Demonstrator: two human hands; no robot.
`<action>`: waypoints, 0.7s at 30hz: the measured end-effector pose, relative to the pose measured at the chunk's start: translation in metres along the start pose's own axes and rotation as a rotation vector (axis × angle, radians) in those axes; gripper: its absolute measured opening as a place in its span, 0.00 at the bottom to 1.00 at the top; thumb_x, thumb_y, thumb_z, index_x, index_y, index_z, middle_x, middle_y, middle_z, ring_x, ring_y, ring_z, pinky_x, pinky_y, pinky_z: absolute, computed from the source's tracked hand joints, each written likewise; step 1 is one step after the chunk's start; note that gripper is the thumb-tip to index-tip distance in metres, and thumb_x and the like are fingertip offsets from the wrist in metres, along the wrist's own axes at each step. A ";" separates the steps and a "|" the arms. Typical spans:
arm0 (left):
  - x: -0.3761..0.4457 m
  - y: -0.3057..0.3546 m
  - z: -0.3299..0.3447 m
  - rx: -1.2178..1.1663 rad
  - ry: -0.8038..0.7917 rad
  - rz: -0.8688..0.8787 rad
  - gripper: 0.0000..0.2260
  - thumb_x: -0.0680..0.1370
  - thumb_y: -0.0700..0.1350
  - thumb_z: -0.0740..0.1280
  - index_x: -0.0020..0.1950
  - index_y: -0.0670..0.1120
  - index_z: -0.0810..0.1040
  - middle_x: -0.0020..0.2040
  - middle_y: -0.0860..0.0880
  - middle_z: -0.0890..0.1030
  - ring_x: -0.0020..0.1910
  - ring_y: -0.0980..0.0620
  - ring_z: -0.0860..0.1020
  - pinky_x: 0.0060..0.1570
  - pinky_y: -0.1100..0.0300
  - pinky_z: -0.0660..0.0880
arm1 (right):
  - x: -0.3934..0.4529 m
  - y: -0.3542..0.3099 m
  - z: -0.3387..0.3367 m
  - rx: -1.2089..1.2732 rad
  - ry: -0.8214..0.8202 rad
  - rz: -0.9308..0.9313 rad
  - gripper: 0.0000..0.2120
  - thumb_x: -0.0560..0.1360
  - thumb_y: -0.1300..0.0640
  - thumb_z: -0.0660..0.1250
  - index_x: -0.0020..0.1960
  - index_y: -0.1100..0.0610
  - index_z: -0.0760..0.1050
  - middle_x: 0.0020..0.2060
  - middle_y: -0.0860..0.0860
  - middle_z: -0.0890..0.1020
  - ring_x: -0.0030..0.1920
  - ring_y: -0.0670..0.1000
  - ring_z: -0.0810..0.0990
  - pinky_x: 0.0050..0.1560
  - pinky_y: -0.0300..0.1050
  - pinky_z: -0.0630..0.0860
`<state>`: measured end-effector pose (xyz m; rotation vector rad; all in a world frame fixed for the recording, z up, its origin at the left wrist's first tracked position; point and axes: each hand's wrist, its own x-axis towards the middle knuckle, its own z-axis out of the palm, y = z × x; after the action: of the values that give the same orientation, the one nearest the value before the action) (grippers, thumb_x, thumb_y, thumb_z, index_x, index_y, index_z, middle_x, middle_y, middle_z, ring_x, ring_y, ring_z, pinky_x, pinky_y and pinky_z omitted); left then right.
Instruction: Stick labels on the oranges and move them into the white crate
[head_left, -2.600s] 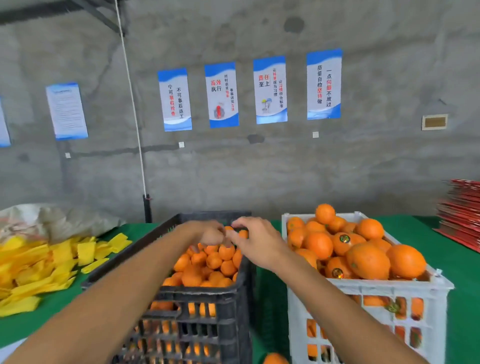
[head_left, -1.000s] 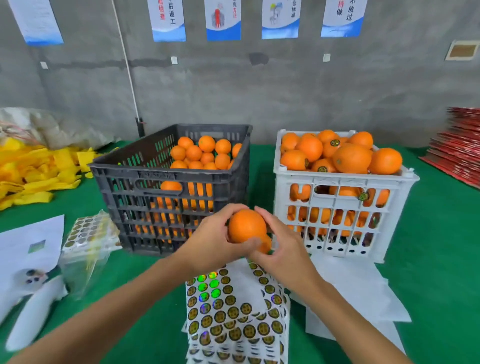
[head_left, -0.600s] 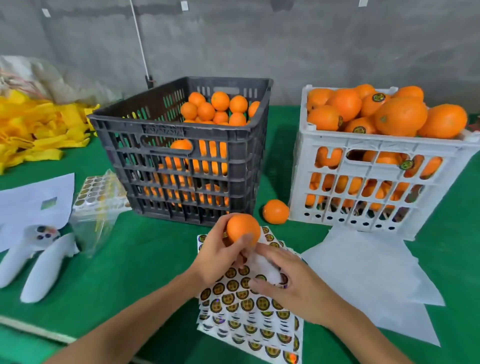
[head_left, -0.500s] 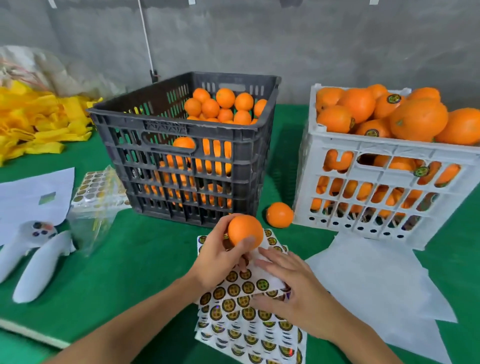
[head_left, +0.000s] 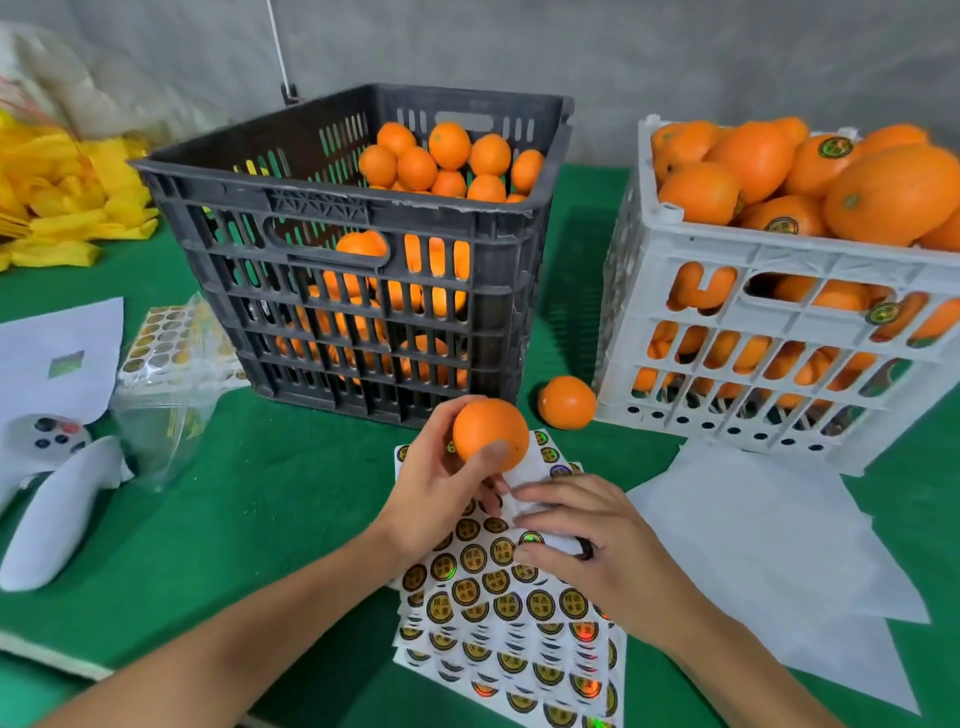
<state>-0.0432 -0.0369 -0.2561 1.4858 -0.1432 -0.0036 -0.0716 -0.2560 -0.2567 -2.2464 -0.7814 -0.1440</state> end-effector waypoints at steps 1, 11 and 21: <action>0.000 0.000 0.001 0.000 -0.003 0.000 0.24 0.76 0.56 0.75 0.70 0.58 0.74 0.57 0.40 0.81 0.40 0.39 0.86 0.40 0.55 0.82 | -0.001 0.000 0.000 -0.014 0.017 -0.033 0.11 0.76 0.45 0.74 0.57 0.47 0.85 0.62 0.35 0.80 0.65 0.44 0.75 0.69 0.48 0.67; 0.002 -0.002 0.000 0.066 -0.060 -0.007 0.25 0.75 0.61 0.76 0.70 0.60 0.74 0.50 0.40 0.85 0.36 0.42 0.85 0.41 0.56 0.81 | -0.001 -0.010 -0.003 0.345 0.248 0.028 0.05 0.79 0.53 0.72 0.53 0.48 0.86 0.58 0.44 0.84 0.63 0.51 0.80 0.64 0.50 0.74; -0.001 -0.005 0.001 0.087 -0.128 0.047 0.27 0.75 0.55 0.78 0.72 0.59 0.73 0.56 0.50 0.83 0.43 0.39 0.84 0.42 0.53 0.83 | 0.014 -0.031 0.008 0.569 0.361 0.248 0.13 0.83 0.52 0.65 0.65 0.45 0.82 0.70 0.38 0.76 0.71 0.40 0.72 0.68 0.34 0.71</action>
<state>-0.0434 -0.0385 -0.2610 1.5694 -0.2850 -0.0557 -0.0790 -0.2269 -0.2391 -1.6893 -0.2930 -0.1765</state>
